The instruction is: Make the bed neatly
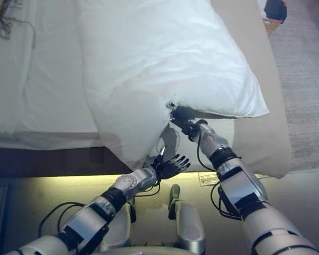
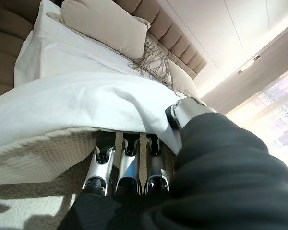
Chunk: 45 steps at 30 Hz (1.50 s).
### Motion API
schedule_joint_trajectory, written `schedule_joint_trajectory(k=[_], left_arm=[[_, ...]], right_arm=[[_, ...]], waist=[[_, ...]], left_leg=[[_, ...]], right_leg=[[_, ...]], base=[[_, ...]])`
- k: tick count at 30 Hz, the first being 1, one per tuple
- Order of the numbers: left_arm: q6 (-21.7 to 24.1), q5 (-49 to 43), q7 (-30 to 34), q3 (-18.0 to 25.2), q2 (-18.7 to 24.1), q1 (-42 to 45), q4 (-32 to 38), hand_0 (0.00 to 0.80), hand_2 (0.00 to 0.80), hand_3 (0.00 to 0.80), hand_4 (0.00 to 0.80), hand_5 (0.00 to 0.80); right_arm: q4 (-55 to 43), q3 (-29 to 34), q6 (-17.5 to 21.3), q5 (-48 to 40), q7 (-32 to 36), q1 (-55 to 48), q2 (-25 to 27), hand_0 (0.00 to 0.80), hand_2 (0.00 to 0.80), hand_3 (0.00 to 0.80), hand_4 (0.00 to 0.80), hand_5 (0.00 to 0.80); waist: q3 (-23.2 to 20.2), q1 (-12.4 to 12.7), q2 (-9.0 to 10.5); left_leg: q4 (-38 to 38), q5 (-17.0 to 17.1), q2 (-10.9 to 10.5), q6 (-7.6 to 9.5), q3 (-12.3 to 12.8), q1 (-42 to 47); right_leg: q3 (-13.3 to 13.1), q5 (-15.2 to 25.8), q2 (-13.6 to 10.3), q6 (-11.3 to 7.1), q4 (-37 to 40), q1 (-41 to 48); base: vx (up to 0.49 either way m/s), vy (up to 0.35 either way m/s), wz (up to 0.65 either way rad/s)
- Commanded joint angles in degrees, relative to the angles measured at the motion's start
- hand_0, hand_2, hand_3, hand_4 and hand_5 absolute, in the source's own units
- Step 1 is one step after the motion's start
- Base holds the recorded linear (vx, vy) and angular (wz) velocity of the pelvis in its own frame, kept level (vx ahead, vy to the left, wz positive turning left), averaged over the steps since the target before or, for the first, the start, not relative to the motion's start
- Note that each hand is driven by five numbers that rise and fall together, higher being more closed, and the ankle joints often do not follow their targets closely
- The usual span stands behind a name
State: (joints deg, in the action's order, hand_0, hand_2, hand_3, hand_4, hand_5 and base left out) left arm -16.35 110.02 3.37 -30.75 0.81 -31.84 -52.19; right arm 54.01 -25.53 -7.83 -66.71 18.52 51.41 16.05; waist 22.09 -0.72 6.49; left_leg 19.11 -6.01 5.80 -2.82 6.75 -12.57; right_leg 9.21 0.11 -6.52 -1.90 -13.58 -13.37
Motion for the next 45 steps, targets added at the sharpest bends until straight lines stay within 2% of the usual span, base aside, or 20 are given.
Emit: schedule_joint_trajectory(k=[1,3,7,14,22,30,37,38,39,40,44,45], left_arm=[[8.5,3.0,6.3,1.3,-6.2,-3.6,5.1,0.0,0.0,0.0,0.0,0.0],[13.6,3.0,8.3,3.4,-6.5,-3.8,6.3,0.0,0.0,0.0,0.0,0.0],[19.9,3.0,13.6,7.3,-7.3,-3.7,8.5,0.0,0.0,0.0,0.0,0.0],[25.6,3.0,20.2,11.1,-8.5,-4.2,10.9,0.0,0.0,0.0,0.0,0.0],[32.0,3.0,18.8,12.1,-9.2,-4.0,13.2,0.0,0.0,0.0,0.0,0.0],[32.9,3.0,19.7,12.8,-8.5,-2.5,12.0,0.0,0.0,0.0,0.0,0.0],[30.6,3.0,19.8,14.3,-6.2,-2.1,10.0,0.0,0.0,0.0,0.0,0.0],[30.5,3.0,19.8,14.5,-6.0,-2.1,9.9,0.248,0.248,0.248,0.248,0.248],[30.2,3.0,19.8,14.9,-5.5,-1.9,9.7,0.744,0.744,0.744,0.744,0.744],[29.7,3.0,20.2,15.3,-5.0,-1.7,9.3,0.8,0.8,0.8,0.8,0.8],[29.6,3.0,18.9,15.8,-3.1,-1.7,8.8,0.8,0.8,0.8,0.8,0.8],[29.7,3.0,18.8,15.9,-2.6,-1.7,8.5,0.8,0.8,0.8,0.8,0.8]], right_arm=[[-8.8,0.8,3.4,-3.5,3.2,2.6,0.4,0.8,0.8,0.8,0.8,0.8],[-9.6,1.4,3.1,-3.2,3.0,1.9,0.6,0.8,0.8,0.8,0.8,0.8],[-10.8,2.5,3.0,-4.0,1.9,0.3,1.2,0.8,0.8,0.8,0.8,0.8],[-11.8,4.1,3.7,-4.3,2.7,-2.9,1.6,0.8,0.8,0.8,0.8,0.8],[-11.4,5.1,4.8,-4.9,3.4,-4.3,1.5,0.8,0.8,0.8,0.8,0.8],[-10.5,5.7,4.1,-4.4,3.5,-5.5,1.6,0.8,0.8,0.8,0.8,0.8],[-9.2,6.3,3.0,-2.6,4.6,-6.9,1.8,0.8,0.8,0.8,0.8,0.8],[-9.0,6.3,2.9,-2.4,4.6,-7.1,1.9,0.8,0.8,0.8,0.8,0.8],[-8.7,6.4,2.7,-2.0,4.5,-7.5,2.2,0.8,0.8,0.8,0.8,0.8],[-8.6,6.5,2.5,-1.7,4.2,-8.1,2.5,0.8,0.8,0.8,0.8,0.8],[-7.1,7.1,2.2,0.2,4.7,-9.9,2.6,0.8,0.8,0.8,0.8,0.8],[-6.9,7.0,1.6,1.0,4.8,-10.3,2.7,0.778,0.778,0.778,0.778,0.778]], waist=[[-1.1,0.3,0.13],[-1.2,0.2,0.05],[-1.1,0.2,0.06],[-1.2,0.5,1.27],[-1.3,1.4,2.3],[-1.7,2.1,2.2],[-1.9,2.6,1.56],[-2.0,2.6,1.46],[-2.0,2.7,1.23],[-2.0,2.7,1.1],[-2.1,2.8,0.78],[-2.1,2.8,0.75]], left_leg=[[-0.1,2.8,2.3,-2.56,-1.7,-2.1],[0.2,2.7,2.3,-2.7,-1.7,-2.2],[0.5,2.8,2.2,-3.01,-2.2,-2.3],[0.7,2.5,2.5,-3.4,-2.9,-2.6],[-0.3,2.6,2.7,-3.46,-3.8,-2.1],[-1.6,3.0,2.6,-3.64,-4.2,-1.1],[-1.7,3.1,2.5,-3.73,-4.6,-0.8],[-1.7,3.2,2.4,-3.74,-4.7,-0.7],[-1.7,3.2,2.4,-3.74,-4.7,-0.5],[-1.6,3.2,2.4,-3.74,-4.8,-0.4],[-1.5,3.1,2.2,-3.67,-5.0,0.0],[-1.5,3.0,2.2,-3.61,-5.1,0.1]], right_leg=[[-0.5,0.9,-3.4,-3.13,1.5,2.2],[-0.4,0.6,-3.5,-3.02,1.0,2.1],[0.0,0.0,-3.5,-2.94,0.4,2.1],[0.9,-0.3,-3.4,-3.24,-0.3,1.9],[2.3,-0.3,-3.0,-3.68,0.2,2.9],[3.4,-0.4,-3.1,-3.88,0.9,3.9],[4.2,-0.9,-3.5,-3.76,0.5,4.3],[4.2,-0.9,-3.5,-3.75,0.5,4.4],[4.3,-1.0,-3.6,-3.74,0.3,4.5],[4.3,-1.1,-3.7,-3.74,0.0,4.6],[4.3,-1.3,-3.9,-3.84,-0.5,4.7],[4.3,-1.3,-3.9,-3.84,-0.5,4.7]], base=[[0.011,0.018,-0.04],[0.0,0.0,0.0],[0.0,0.0,0.0],[0.004,-0.036,0.03],[0.009,-0.061,0.04],[0.011,-0.015,0.08],[0.01,0.007,0.06],[0.031,0.041,0.07],[0.034,0.04,0.04],[0.041,0.037,0.02],[0.016,0.008,0.0],[0.0,0.0,0.0]])
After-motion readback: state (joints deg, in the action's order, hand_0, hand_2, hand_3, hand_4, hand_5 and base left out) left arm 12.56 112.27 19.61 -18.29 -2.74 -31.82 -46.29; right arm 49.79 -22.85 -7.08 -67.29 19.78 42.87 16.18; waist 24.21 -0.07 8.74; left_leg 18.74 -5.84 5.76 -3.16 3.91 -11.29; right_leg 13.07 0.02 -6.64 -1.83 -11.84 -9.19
